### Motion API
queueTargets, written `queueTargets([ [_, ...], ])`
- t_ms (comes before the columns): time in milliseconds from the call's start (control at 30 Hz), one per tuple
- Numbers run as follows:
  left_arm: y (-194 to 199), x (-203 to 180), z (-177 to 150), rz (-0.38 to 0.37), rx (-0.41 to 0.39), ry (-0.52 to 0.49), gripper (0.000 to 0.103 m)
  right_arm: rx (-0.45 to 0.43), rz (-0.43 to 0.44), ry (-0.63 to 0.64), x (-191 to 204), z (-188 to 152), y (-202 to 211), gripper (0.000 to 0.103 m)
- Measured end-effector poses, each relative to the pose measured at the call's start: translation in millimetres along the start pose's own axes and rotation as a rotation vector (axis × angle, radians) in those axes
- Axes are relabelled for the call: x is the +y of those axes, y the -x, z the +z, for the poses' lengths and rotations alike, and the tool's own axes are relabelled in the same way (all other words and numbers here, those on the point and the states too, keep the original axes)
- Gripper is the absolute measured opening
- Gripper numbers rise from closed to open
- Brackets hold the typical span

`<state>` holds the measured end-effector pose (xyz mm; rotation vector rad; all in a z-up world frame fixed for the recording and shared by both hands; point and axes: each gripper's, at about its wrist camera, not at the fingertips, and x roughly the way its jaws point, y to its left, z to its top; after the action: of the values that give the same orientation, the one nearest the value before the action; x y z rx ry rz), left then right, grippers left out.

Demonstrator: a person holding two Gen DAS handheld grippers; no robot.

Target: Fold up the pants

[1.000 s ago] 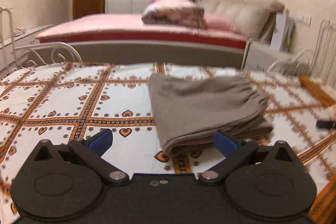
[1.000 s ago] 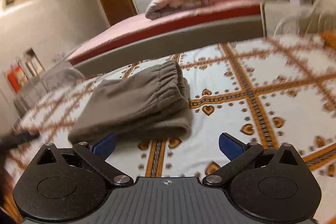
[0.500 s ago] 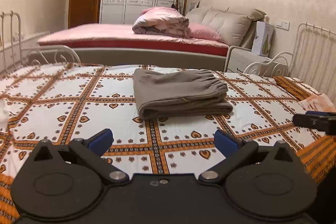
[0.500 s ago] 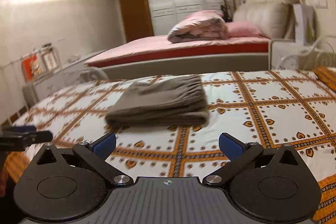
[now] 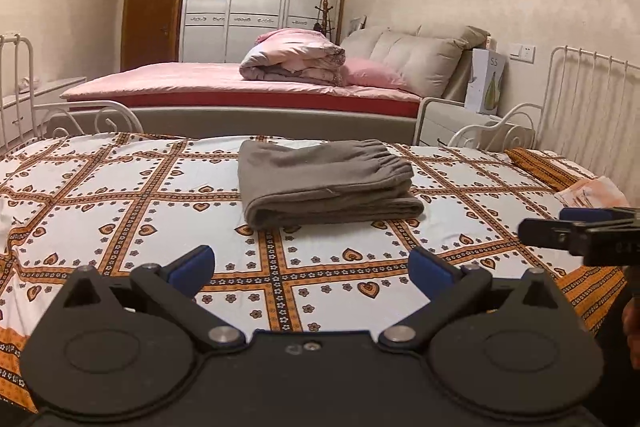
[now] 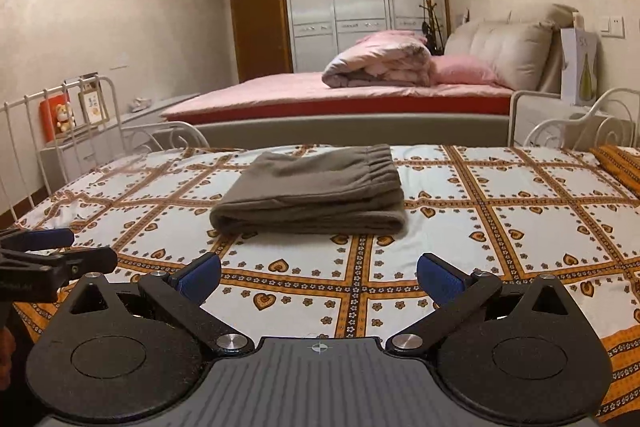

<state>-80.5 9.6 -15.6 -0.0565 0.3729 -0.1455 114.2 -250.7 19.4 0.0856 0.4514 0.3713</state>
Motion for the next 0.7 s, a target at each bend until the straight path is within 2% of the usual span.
queueTargets([
  [233, 2.8, -1.5, -0.7, -0.017, -0.011, -0.007, 0.097, 0.001, 0.001, 0.047, 5.8, -3.6, -0.1, 0.103],
  [700, -0.4, -3.3, -0.6, -0.036, -0.003, -0.016, 0.097, 0.006, -0.003, 0.044, 0.0, -4.4, -2.2, 0.103],
])
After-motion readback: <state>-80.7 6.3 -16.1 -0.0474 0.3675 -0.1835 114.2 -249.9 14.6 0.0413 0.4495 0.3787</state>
